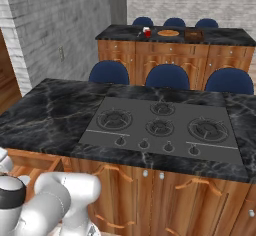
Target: Take the pizza cutter from the drawer on the left and place it on the dining counter for cutting.
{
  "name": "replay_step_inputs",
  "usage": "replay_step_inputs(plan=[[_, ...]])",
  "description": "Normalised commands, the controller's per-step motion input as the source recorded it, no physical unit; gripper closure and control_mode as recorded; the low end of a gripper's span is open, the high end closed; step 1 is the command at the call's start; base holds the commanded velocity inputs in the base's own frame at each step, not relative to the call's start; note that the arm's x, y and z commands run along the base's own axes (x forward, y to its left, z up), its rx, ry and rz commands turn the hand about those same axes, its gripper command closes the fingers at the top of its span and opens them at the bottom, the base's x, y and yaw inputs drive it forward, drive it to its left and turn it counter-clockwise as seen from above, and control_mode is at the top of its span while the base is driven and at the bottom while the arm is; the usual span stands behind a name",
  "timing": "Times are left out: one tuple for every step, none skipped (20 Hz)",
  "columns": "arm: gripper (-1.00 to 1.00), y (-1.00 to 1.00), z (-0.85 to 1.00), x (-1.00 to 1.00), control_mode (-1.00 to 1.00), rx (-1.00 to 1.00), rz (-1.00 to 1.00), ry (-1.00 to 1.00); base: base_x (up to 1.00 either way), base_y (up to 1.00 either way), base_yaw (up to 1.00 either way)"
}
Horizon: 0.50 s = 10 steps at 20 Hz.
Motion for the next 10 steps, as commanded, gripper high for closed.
replay_step_inputs(plan=[[-1.00, 0.41, -0.36, 0.13, -1.00, 0.00, 0.00, 0.00, 0.00, 0.00, 0.00], [-1.00, 0.19, -0.22, 0.00, -1.00, 0.00, 0.00, 0.00, 0.00, 0.00, 0.00], [-1.00, 0.00, -0.21, 0.00, -1.00, 0.00, 0.03, 0.00, 0.00, 0.00, 0.00], [-1.00, 0.09, -0.18, 0.00, -1.00, 0.00, 0.01, 0.00, 0.00, 0.00, 0.00], [-1.00, 0.22, -0.15, 0.02, -1.00, 0.00, 0.00, 0.01, 0.00, 0.00, 0.00], [-1.00, 0.08, -0.14, 0.00, -1.00, 0.00, 0.00, 0.00, 0.00, 0.00, 0.00], [-1.00, 0.18, -0.15, 0.04, -1.00, 0.00, 0.00, 0.01, 0.00, 0.00, 0.00], [-1.00, 0.31, -0.26, 0.02, -1.00, 0.00, 0.00, 0.00, 0.00, 0.00, 0.00], [-1.00, 0.09, -0.19, 0.00, -1.00, 0.00, 0.01, 0.00, 0.00, 0.00, 0.00], [-1.00, 0.22, -0.19, 0.00, -1.00, 0.00, 0.00, 0.00, 0.00, 0.00, 0.00]])
